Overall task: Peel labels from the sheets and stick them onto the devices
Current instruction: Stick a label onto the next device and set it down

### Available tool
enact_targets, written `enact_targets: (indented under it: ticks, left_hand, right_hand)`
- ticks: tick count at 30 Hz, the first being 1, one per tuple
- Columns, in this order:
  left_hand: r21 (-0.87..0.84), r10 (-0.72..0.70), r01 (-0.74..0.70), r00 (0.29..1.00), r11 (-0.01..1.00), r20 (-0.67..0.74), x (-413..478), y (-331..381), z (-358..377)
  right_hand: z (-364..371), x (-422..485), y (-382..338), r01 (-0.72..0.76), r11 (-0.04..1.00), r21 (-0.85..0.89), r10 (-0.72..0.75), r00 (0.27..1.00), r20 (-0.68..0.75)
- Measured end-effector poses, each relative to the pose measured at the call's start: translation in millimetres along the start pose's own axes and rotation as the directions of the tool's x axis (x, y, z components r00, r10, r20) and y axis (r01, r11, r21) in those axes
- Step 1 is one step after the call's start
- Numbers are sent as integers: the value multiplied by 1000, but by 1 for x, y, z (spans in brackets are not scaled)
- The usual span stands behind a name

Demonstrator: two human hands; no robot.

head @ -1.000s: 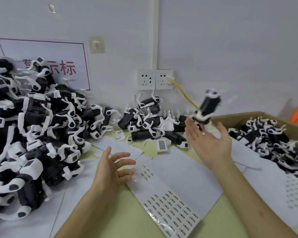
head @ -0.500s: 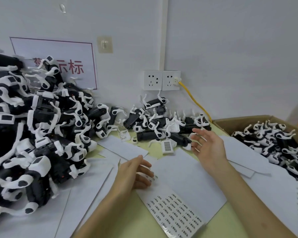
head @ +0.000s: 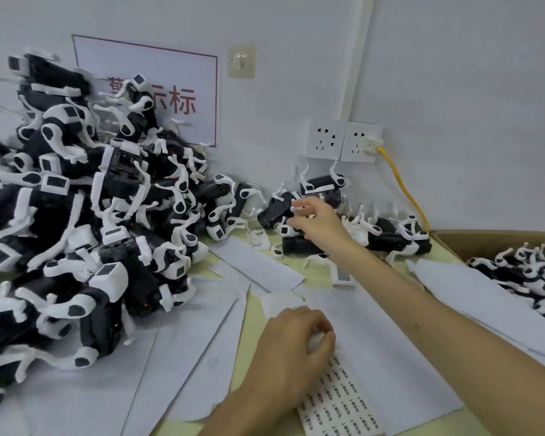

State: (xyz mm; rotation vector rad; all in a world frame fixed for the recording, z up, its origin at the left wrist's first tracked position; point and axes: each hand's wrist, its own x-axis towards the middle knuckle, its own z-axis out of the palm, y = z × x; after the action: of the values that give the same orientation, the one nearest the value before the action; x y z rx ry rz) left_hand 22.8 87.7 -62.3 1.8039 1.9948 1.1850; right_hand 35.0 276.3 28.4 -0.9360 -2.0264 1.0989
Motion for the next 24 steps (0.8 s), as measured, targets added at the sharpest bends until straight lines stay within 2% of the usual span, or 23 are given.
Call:
enact_targets:
  ticks: [3, 5, 7, 8, 9, 12, 15, 17, 19, 21, 24]
  left_hand:
    - [62, 52, -52, 999, 997, 8, 0, -3, 5]
    - [103, 78, -79, 997, 992, 16, 3, -5, 8]
    - [122, 99, -101, 995, 987, 26, 4, -7, 11]
    - [163, 120, -122, 992, 979, 23, 4, -8, 12]
    - [246, 158, -159, 987, 956, 26, 5, -10, 16]
    - [375, 104, -118, 993, 920, 58, 8, -10, 18]
    - [508, 180, -138, 983, 850, -34, 10, -16, 28]
    - [603, 155, -72, 984, 794, -86, 5, -20, 34]
    - [631, 159, 2, 967, 776, -199, 9, -22, 37]
    - [617, 158, 35, 954, 786, -255, 19, -21, 37]
    - [584, 117, -95, 993, 806, 0, 17, -19, 28]
  right_hand:
    - [31, 34, -11, 126, 979, -161, -123, 992, 26]
    - [50, 56, -14, 237, 906, -352, -230, 971, 62]
    - [65, 74, -14, 322, 721, -614, -310, 942, 130]
    - [71, 82, -12, 342, 620, -706, -330, 930, 161]
    - [77, 89, -10, 345, 565, -750, -331, 927, 177]
    - [93, 107, -1, 296, 611, -734, -290, 947, 140]
    - [105, 123, 7, 260, 613, -746, -323, 944, 64]
    - [108, 130, 8, 239, 659, -713, -352, 936, -11]
    - [110, 132, 7, 235, 709, -665, -385, 919, -86]
    - [110, 131, 5, 255, 694, -674, -433, 895, -108]
    - [101, 130, 1, 261, 695, -670, -485, 858, -168]
